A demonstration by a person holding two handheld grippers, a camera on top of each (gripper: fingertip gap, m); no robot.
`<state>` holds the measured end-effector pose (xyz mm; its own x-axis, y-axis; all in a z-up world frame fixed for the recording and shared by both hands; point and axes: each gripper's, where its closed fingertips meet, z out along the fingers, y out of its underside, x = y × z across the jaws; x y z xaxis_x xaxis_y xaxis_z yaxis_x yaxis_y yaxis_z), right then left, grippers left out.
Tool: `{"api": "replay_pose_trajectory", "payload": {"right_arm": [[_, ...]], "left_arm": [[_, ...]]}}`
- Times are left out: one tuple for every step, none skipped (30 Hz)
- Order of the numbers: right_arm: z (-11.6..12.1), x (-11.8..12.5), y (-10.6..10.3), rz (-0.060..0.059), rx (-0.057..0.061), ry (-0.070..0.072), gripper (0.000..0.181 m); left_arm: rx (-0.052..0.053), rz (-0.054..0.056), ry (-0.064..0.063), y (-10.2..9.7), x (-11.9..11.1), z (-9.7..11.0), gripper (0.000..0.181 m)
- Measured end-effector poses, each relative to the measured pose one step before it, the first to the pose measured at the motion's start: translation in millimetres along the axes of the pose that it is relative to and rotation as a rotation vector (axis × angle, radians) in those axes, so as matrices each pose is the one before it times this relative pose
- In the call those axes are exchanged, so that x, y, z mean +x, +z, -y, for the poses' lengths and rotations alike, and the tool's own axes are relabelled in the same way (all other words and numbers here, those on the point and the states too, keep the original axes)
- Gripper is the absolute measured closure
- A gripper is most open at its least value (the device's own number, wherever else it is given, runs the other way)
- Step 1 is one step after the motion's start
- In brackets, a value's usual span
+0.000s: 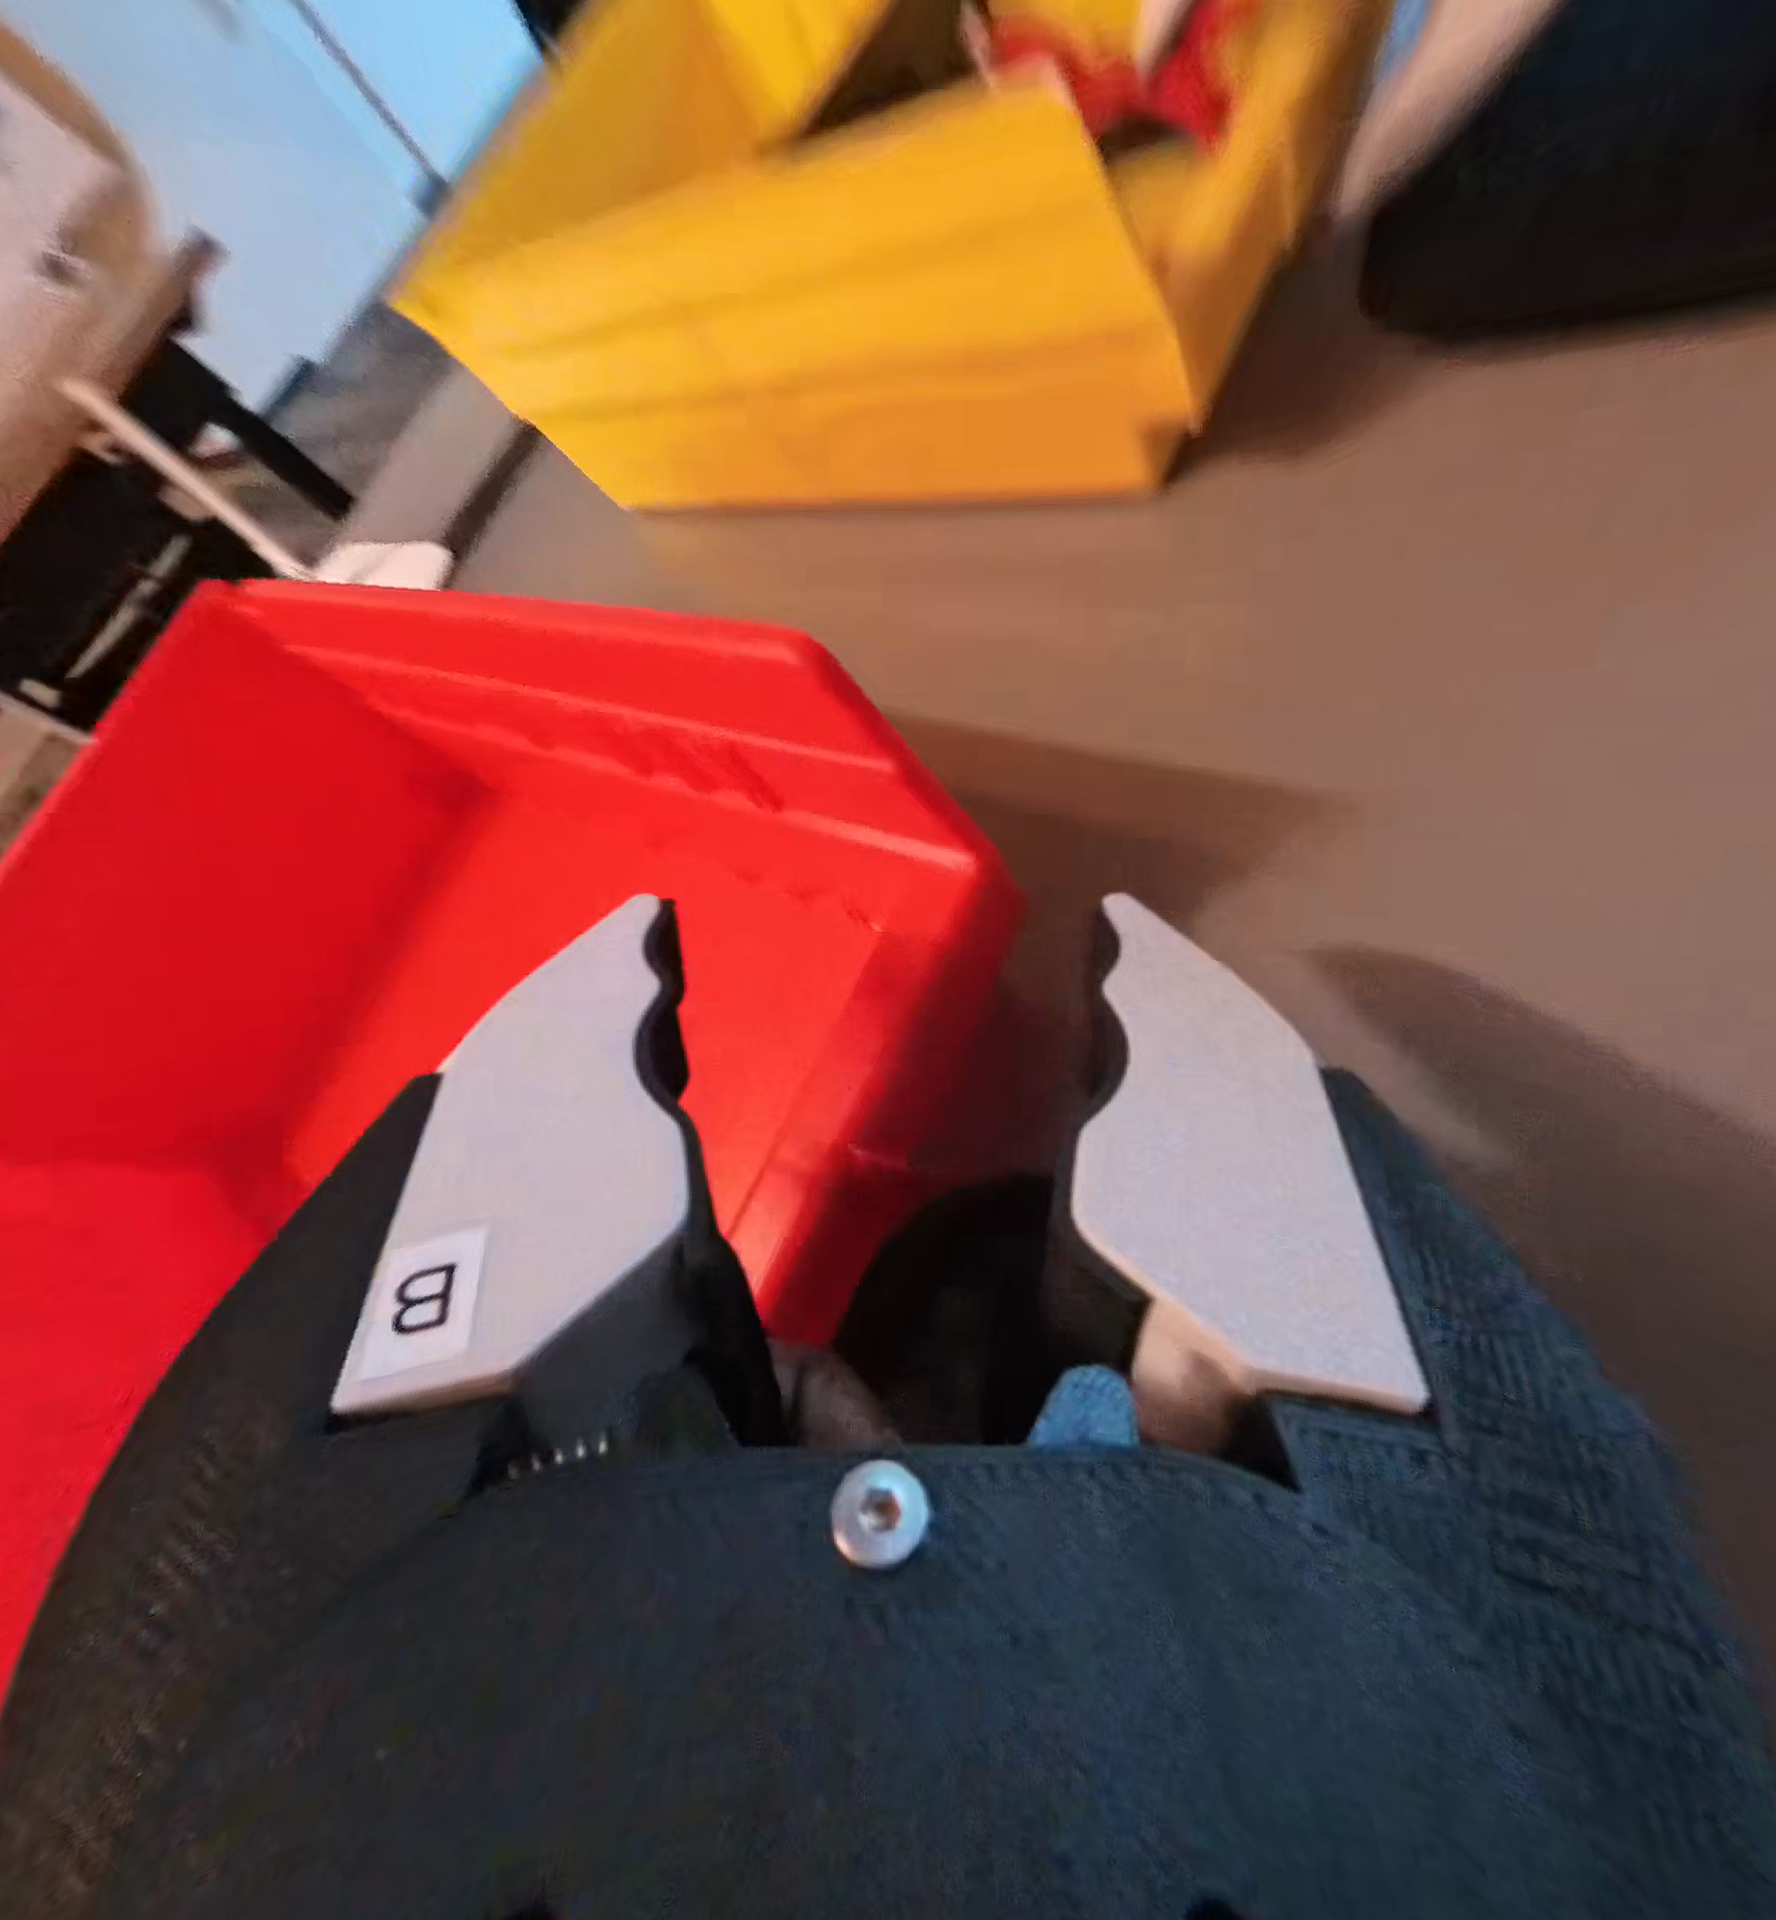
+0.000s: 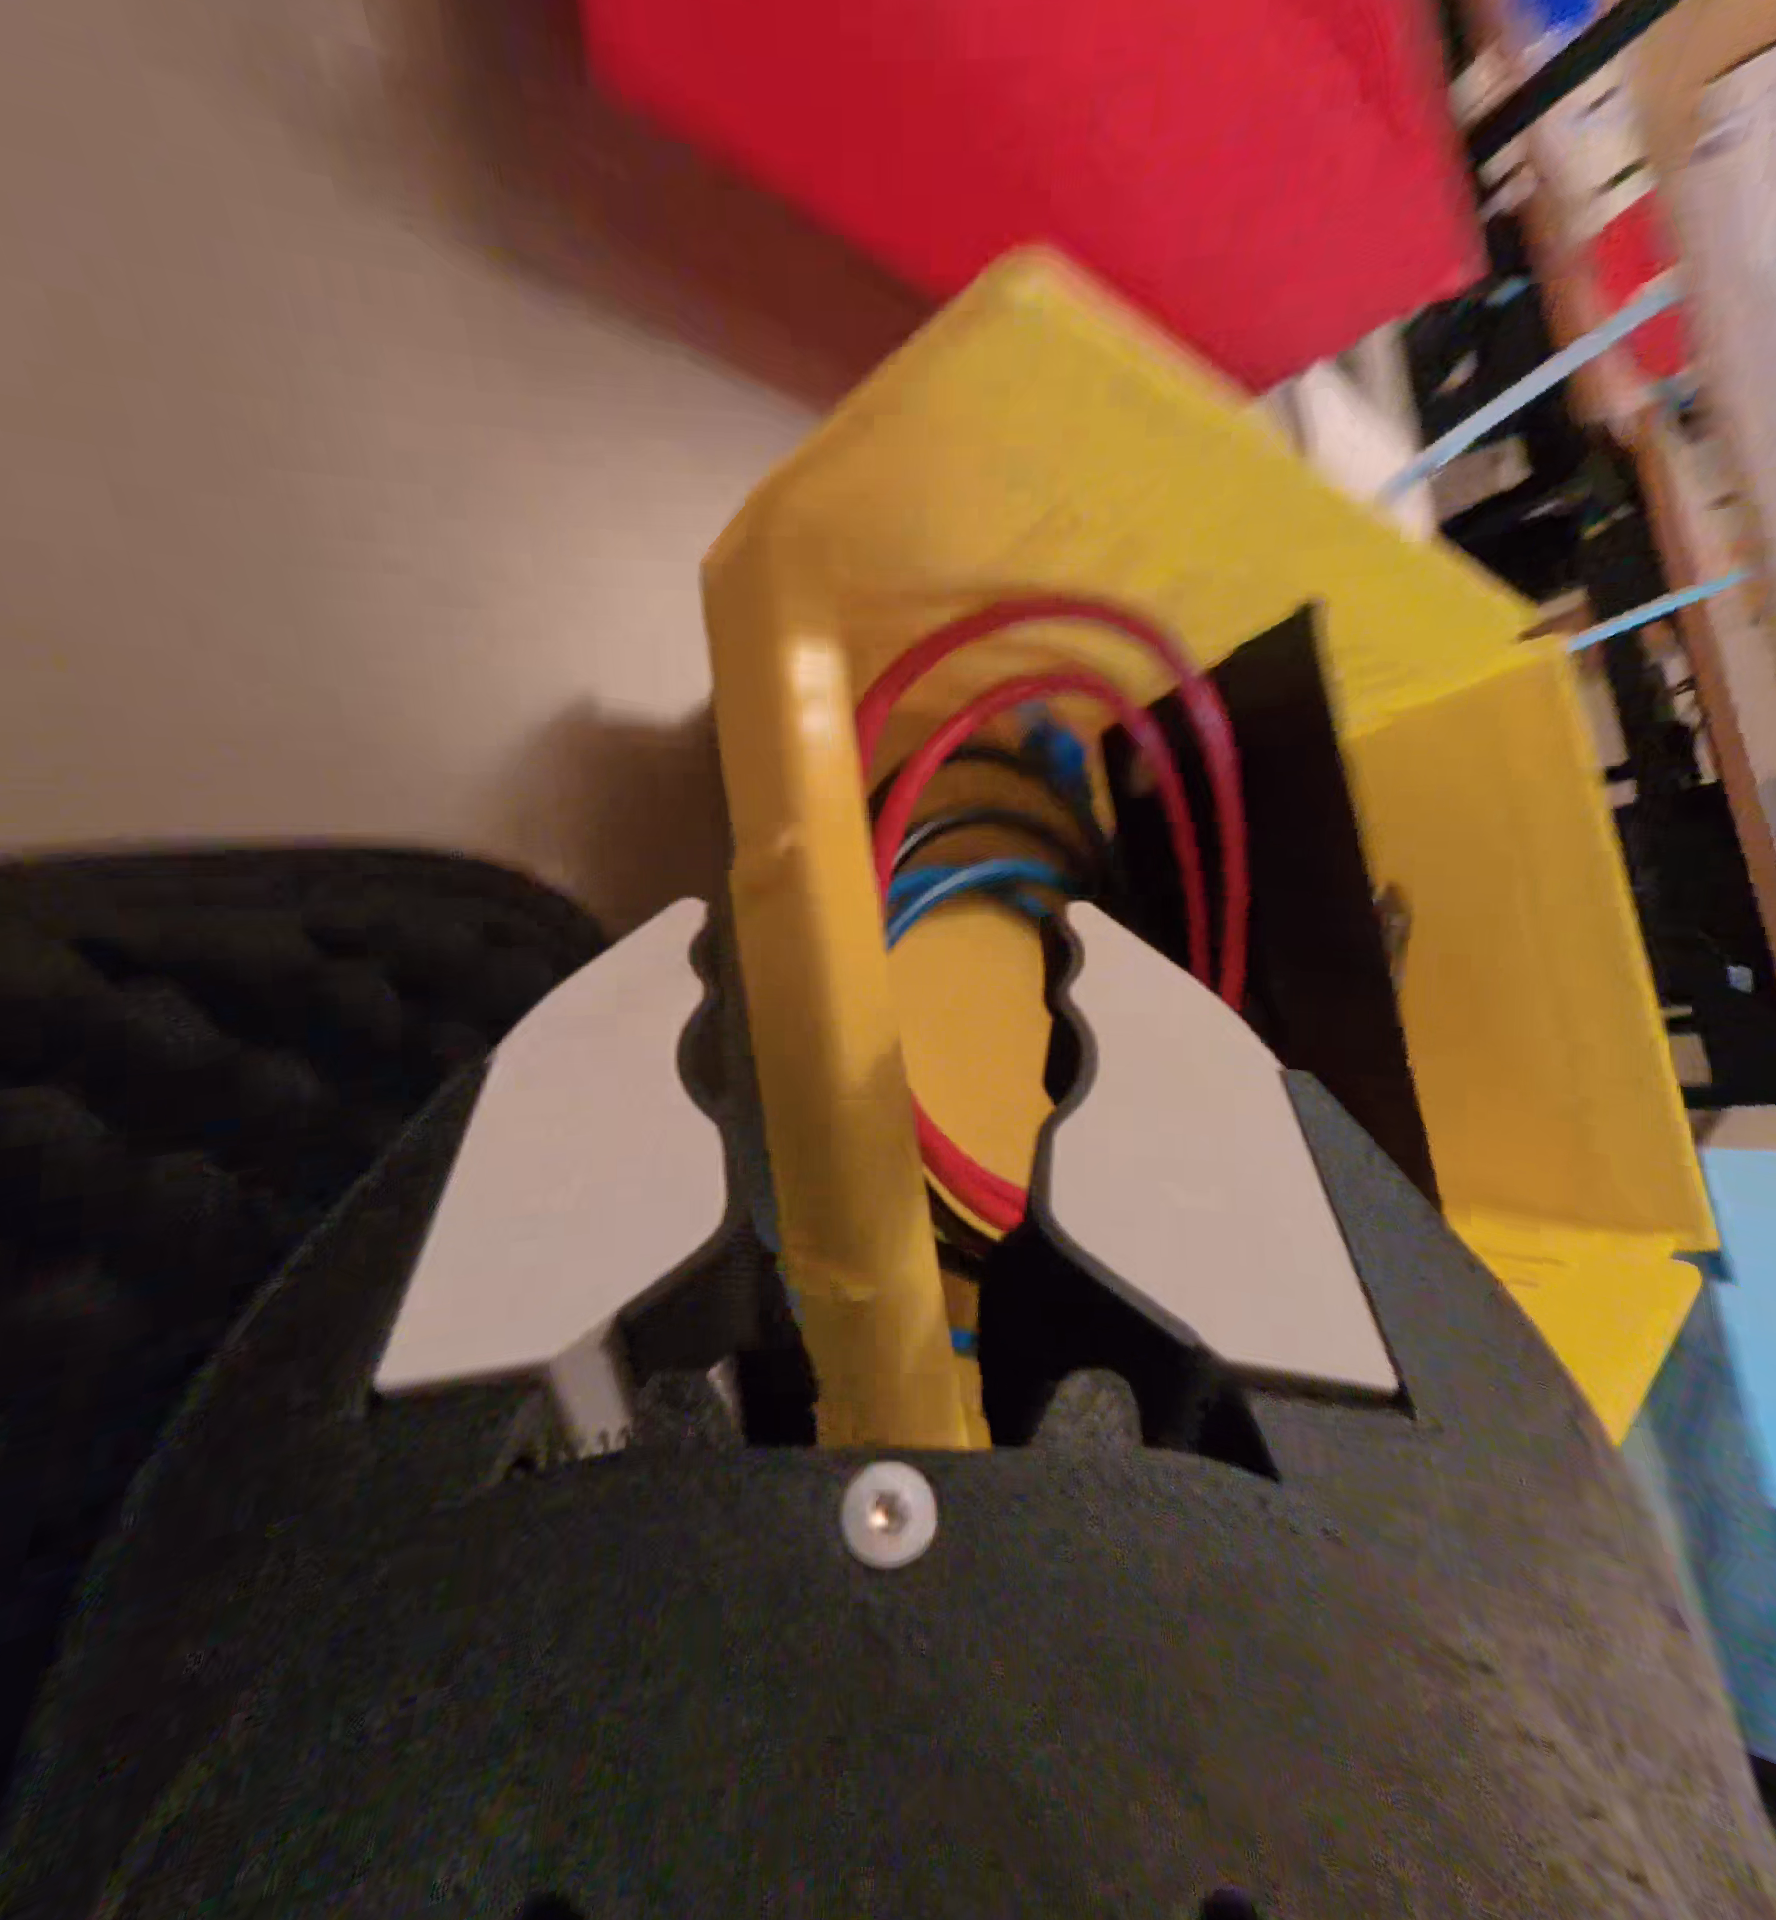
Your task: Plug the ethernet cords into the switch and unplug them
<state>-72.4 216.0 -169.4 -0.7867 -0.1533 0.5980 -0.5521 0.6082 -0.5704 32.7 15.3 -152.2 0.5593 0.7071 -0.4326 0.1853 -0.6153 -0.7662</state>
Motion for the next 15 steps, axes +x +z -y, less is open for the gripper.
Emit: {"api": "replay_pose_trajectory", "payload": {"right_arm": [[13.11, 6.63, -9.82, -0.0397, 0.0929, 0.0672, 0.118], [14.55, 8.91, -10.09, -0.0569, 0.0918, 0.0662, 0.111], [15.85, 11.51, -9.59, -0.0755, 0.0940, 0.0687, 0.105], [15.93, 14.63, -8.62, -0.0998, 0.0931, 0.0721, 0.102], [14.02, 16.74, -7.36, -0.1177, 0.0805, 0.0823, 0.102], [10.38, 15.03, -6.03, -0.1102, 0.0562, 0.0896, 0.099], [5.93, 11.03, -4.79, -0.0873, 0.0269, 0.0863, 0.097], [1.96, 6.84, -3.73, -0.0614, 0.0002, 0.0727, 0.092], [-1.51, 3.70, -2.70, -0.0415, -0.0221, 0.0559, 0.079], [-4.06, 2.74, -2.17, -0.0357, -0.0376, 0.0399, 0.068], [-5.37, 2.61, -1.81, -0.0364, -0.0444, 0.0289, 0.059], [-6.06, 2.09, -1.48, -0.0345, -0.0434, 0.0221, 0.053], [-6.49, 1.11, -0.81, -0.0313, -0.0403, 0.0195, 0.050], [-6.96, 0.07, 0.08, -0.0258, -0.0368, 0.0274, 0.048], [-7.24, -1.32, 1.09, -0.0155, -0.0350, 0.0414, 0.048]], "left_arm": [[0.0615, 0.0442, -0.0614, -11.67, -7.08, 9.36, 0.103], [0.0580, 0.0586, -0.0644, -11.37, -9.71, 9.07, 0.098], [0.0606, 0.0776, -0.0724, -10.48, -13.46, 9.04, 0.092], [0.0648, 0.0862, -0.0713, -8.88, -15.80, 9.16, 0.085], [0.0605, 0.0844, -0.0657, -6.91, -16.23, 8.20, 0.080], [0.0469, 0.0786, -0.0587, -4.98, -15.83, 5.99, 0.074], [0.0305, 0.0718, -0.0486, -2.97, -14.77, 3.86, 0.065], [0.0160, 0.0649, -0.0477, -1.50, -12.95, 2.59, 0.060], [0.0120, 0.0442, -0.0457, 0.05, -8.49, 3.07, 0.056], [0.0058, 0.0142, -0.0334, 0.71, -2.75, 2.85, 0.052], [-0.0062, 0.0081, -0.0203, 0.64, -0.43, 1.15, 0.048], [-0.0104, 0.0156, -0.0036, 0.61, -0.53, -0.05, 0.045], [-0.0029, 0.0182, 0.0033, 0.73, 0.32, 0.32, 0.044], [0.0038, 0.0053, -0.0035, 1.36, 3.21, 0.27, 0.045], [-0.0067, -0.0172, -0.0112, 2.09, 7.03, -2.16, 0.045]]}}
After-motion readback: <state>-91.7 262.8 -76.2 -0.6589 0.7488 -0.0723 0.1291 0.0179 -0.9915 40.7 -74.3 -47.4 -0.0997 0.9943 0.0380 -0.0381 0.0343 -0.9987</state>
